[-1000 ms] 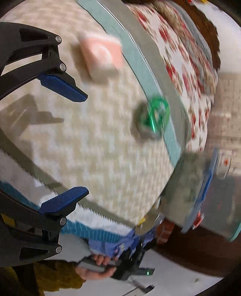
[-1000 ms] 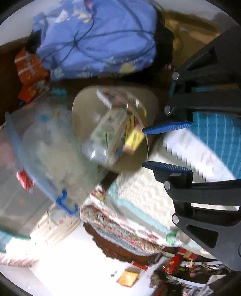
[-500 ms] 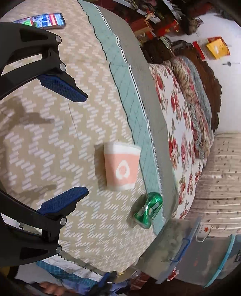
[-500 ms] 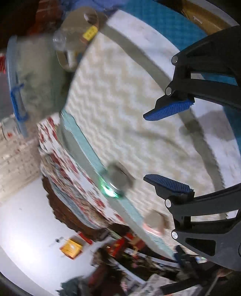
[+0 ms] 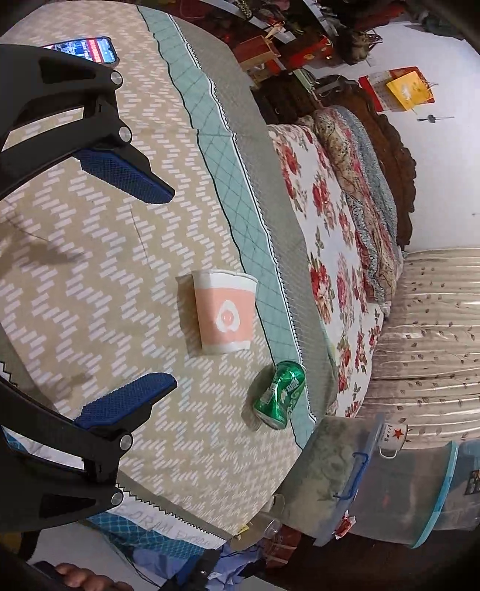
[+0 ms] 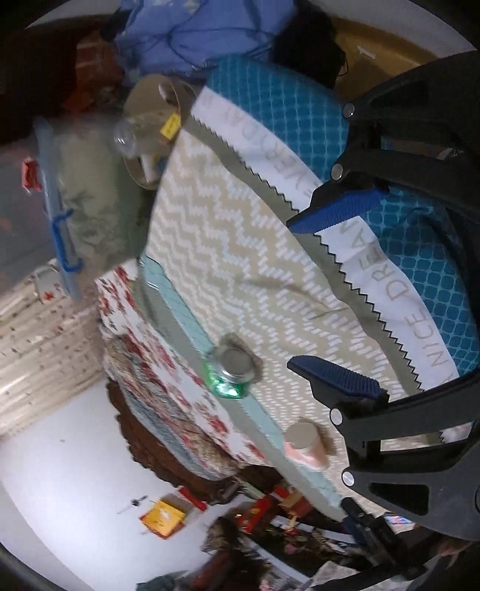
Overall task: Collect trash
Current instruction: 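Move both grippers back over the bed toward the green can and pink cup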
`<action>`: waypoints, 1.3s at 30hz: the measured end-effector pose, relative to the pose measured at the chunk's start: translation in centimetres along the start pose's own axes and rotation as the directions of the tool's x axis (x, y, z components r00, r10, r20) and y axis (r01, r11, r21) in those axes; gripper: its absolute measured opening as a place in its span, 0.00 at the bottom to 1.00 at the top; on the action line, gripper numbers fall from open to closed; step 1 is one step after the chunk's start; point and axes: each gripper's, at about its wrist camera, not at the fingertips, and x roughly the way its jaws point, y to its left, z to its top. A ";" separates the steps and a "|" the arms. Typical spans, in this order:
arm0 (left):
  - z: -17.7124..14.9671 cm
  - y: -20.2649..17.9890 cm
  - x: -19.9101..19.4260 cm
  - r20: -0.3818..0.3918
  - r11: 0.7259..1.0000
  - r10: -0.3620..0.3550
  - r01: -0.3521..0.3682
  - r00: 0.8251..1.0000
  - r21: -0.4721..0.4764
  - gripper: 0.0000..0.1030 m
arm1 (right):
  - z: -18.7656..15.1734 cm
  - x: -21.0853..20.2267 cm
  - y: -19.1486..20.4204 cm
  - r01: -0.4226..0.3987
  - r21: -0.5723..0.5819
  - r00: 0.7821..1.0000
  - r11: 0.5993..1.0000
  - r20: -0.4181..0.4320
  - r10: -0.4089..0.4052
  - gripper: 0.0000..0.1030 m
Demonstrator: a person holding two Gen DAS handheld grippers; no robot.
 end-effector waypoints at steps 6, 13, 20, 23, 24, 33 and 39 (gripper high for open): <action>-0.3 -0.1 -0.6 0.009 1.000 0.005 -0.005 1.000 0.009 0.87 | 0.6 -0.8 -0.5 0.002 0.039 1.000 0.999 0.028 -0.003 0.73; -0.8 -1.0 -1.0 0.016 0.998 -0.038 0.037 0.999 0.043 0.87 | 0.7 -0.8 -1.0 0.003 0.062 1.000 0.998 0.018 -0.004 0.74; -1.6 -2.0 -0.9 0.016 0.991 -0.089 0.087 0.996 0.101 0.89 | 0.1 0.1 0.0 0.003 0.043 1.000 0.999 -0.008 -0.003 0.74; -1.7 -1.8 -1.0 0.024 0.990 -0.108 0.105 0.994 0.097 0.92 | 0.0 0.1 0.5 0.004 0.032 1.000 0.999 -0.012 -0.004 0.74; -1.7 -1.7 -1.0 0.026 0.989 -0.112 0.109 0.993 0.096 0.92 | 0.0 0.1 0.6 0.006 0.029 1.000 1.000 -0.012 -0.006 0.74; -2.0 -1.3 -0.3 0.007 0.986 -0.142 0.140 0.990 0.088 0.92 | -0.3 0.3 1.0 0.023 0.026 0.999 0.999 -0.026 -0.022 0.74; -2.1 -0.5 0.1 0.004 0.988 -0.140 0.140 0.990 0.064 0.92 | -0.9 1.2 2.0 0.013 -0.006 0.998 1.000 -0.061 -0.014 0.74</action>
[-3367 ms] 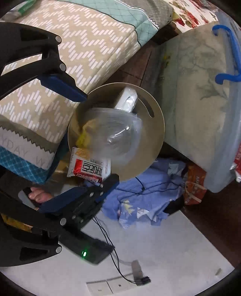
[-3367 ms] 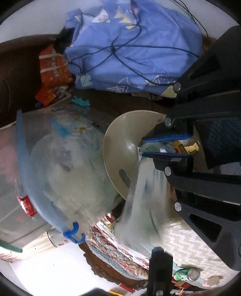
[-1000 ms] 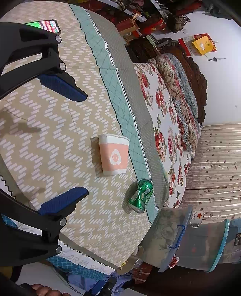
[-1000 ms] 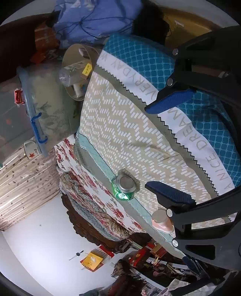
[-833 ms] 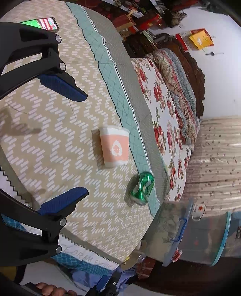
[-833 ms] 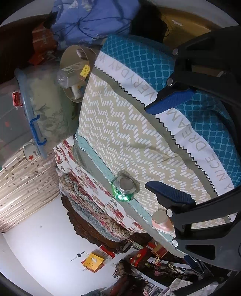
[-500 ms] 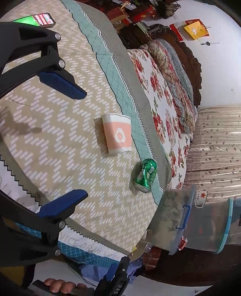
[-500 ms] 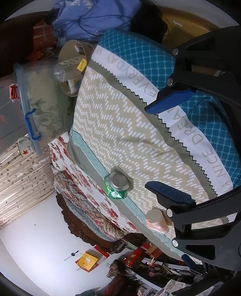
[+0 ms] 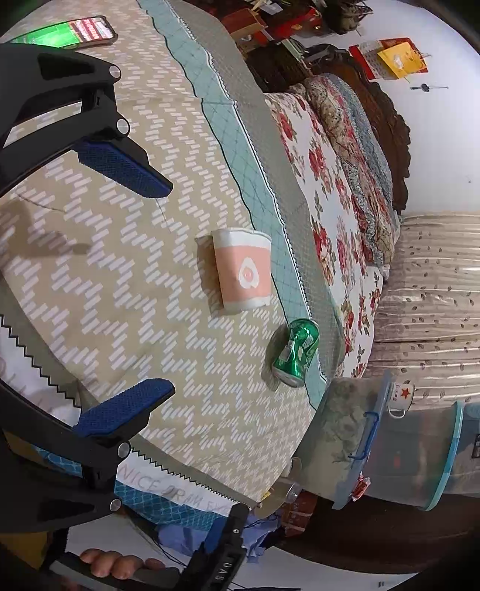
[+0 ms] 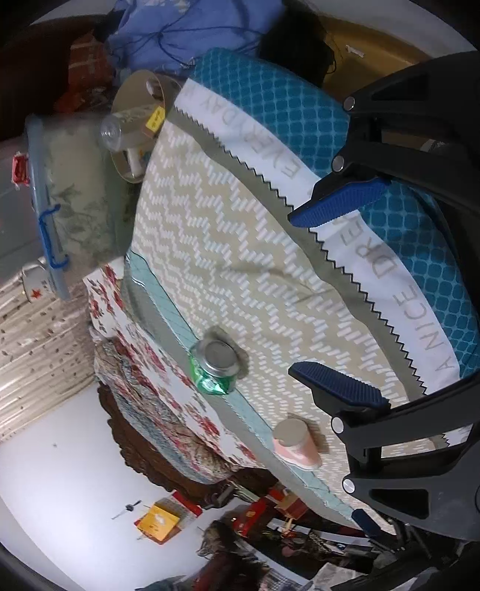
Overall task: Collect trash
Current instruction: 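Move both grippers back over the bed toward the green can and pink cup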
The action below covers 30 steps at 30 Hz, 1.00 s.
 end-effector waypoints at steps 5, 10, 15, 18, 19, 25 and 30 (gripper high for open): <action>-0.1 0.4 0.3 -0.008 1.000 0.003 -0.003 1.000 -0.018 0.92 | -0.1 0.2 0.2 0.000 -0.007 1.000 1.000 -0.007 0.000 0.74; -0.1 0.3 0.7 -0.021 1.000 0.010 -0.010 1.000 -0.013 0.92 | -0.3 0.5 -0.1 0.002 -0.003 1.000 1.000 -0.016 -0.002 0.74; -0.1 1.3 0.8 -0.025 0.999 0.024 -0.025 0.999 -0.034 0.92 | -0.2 1.0 -0.4 -0.002 -0.003 1.000 1.000 -0.029 0.002 0.74; 0.2 2.9 0.8 -0.039 0.996 0.033 -0.036 0.999 -0.077 0.92 | 0.0 1.4 0.1 -0.019 -0.026 0.999 0.999 -0.034 0.018 0.74; 0.3 3.4 0.9 -0.043 0.995 0.034 -0.038 0.998 -0.088 0.92 | 0.2 1.7 0.5 -0.028 -0.043 0.999 0.999 -0.038 0.026 0.74; 3.3 5.2 3.3 -0.131 0.992 0.001 -0.018 0.991 -0.126 0.92 | 1.9 5.1 3.4 -0.132 -0.158 0.985 0.979 -0.131 0.111 0.74; 5.0 4.6 5.7 -0.176 0.977 -0.116 0.080 0.977 -0.198 0.92 | 5.9 8.8 6.3 -0.206 -0.221 0.973 0.953 -0.150 0.175 0.74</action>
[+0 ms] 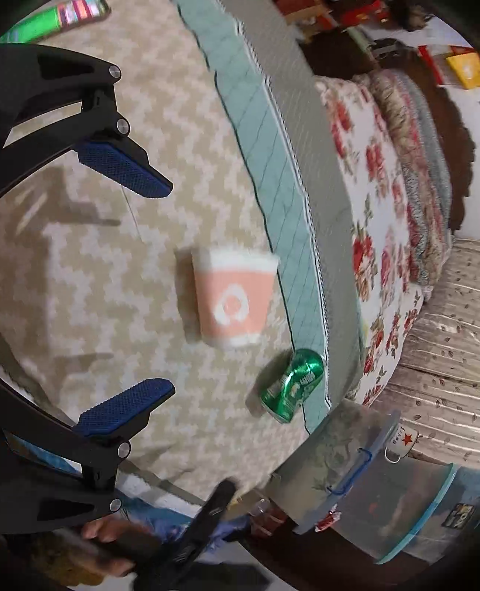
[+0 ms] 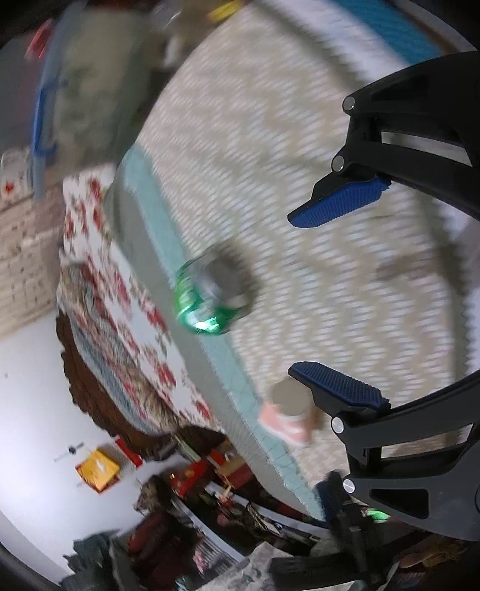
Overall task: Collect trash
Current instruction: 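Move both grippers back over the bed toward the green can and pink cup, then grasp the green can with the right gripper while the left grasps the pink cup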
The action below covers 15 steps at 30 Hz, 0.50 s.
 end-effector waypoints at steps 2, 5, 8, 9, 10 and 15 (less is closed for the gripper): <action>0.1 -0.6 0.7 -0.004 1.000 0.010 -0.010 1.000 -0.001 0.92 | 2.6 2.1 0.6 0.015 -0.038 1.000 0.999 -0.008 -0.015 0.69; 0.0 -1.0 1.6 -0.011 0.997 0.078 -0.078 0.997 0.016 0.91 | 5.2 4.8 2.8 -0.090 -0.062 0.994 0.994 -0.064 0.086 0.49; -0.2 -0.6 2.0 -0.007 0.986 0.167 -0.166 0.986 0.033 0.91 | 5.1 7.2 7.1 -0.129 -0.217 0.989 0.968 -0.094 0.111 0.39; -0.4 -0.4 2.1 -0.011 0.983 0.183 -0.183 0.983 0.032 0.91 | 4.5 8.5 8.8 -0.123 -0.281 0.989 0.952 -0.112 0.095 0.39; -0.5 -0.1 2.1 -0.017 0.981 0.193 -0.193 0.981 0.028 0.91 | 4.1 9.4 9.6 -0.112 -0.312 0.990 0.944 -0.116 0.079 0.39; -1.1 1.8 2.0 -0.037 0.983 0.180 -0.181 0.983 -0.016 0.91 | 2.6 13.7 12.3 -0.099 -0.409 0.983 0.907 -0.181 0.026 0.39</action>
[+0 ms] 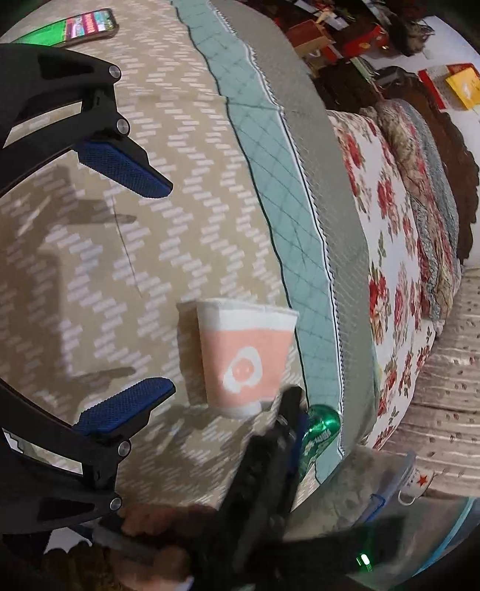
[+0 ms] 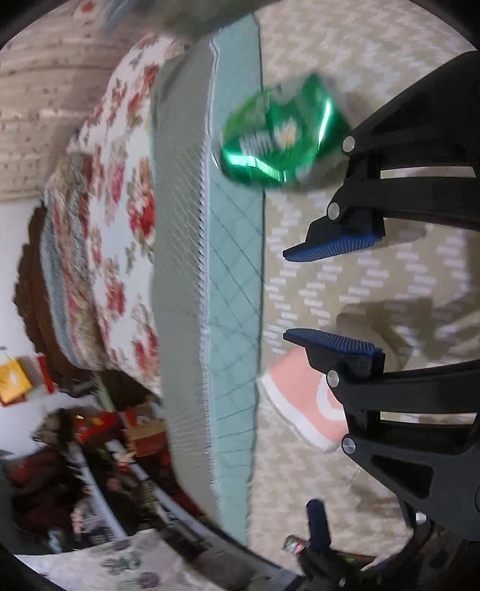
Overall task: Collect trash
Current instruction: 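Grasp the green can with the right gripper while the left grasps the pink cup, then carry the can and cup to the bin and release them inside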
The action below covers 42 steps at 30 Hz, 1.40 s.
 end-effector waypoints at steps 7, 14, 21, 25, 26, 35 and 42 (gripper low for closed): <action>0.2 2.5 -0.9 0.022 0.995 -0.065 0.066 0.998 -0.073 0.91 | -3.3 -0.6 2.8 -0.173 -0.041 0.980 0.984 -0.110 0.167 0.39; 3.5 2.8 0.2 0.014 0.986 -0.130 0.131 0.991 -0.105 0.92 | -3.2 -6.9 -2.7 0.006 0.087 0.991 0.996 0.129 -0.018 0.75; 3.8 0.8 4.6 -0.074 0.989 -0.088 0.078 0.993 -0.126 0.90 | -1.0 -4.6 -9.5 0.127 0.194 0.984 0.973 0.097 -0.148 0.93; 3.3 0.1 5.2 -0.061 0.992 -0.077 0.070 0.995 -0.100 0.56 | -1.1 -1.1 -12.4 0.027 0.261 1.000 0.965 -0.011 -0.025 0.92; 3.5 -0.1 5.2 -0.062 0.992 -0.083 0.077 0.995 -0.095 0.55 | -1.3 -0.6 -12.9 -0.023 0.291 0.999 0.956 -0.018 0.029 0.88; 6.8 -5.7 3.0 -0.010 0.981 -0.193 0.194 0.981 0.012 0.54 | -4.7 -4.9 -13.7 -0.092 0.292 0.991 0.952 0.115 0.060 0.86; 10.3 -19.4 3.7 -0.061 0.906 -0.345 0.350 0.937 0.237 0.54 | -9.3 -13.4 -20.9 0.013 0.434 0.972 0.901 0.207 -0.114 0.86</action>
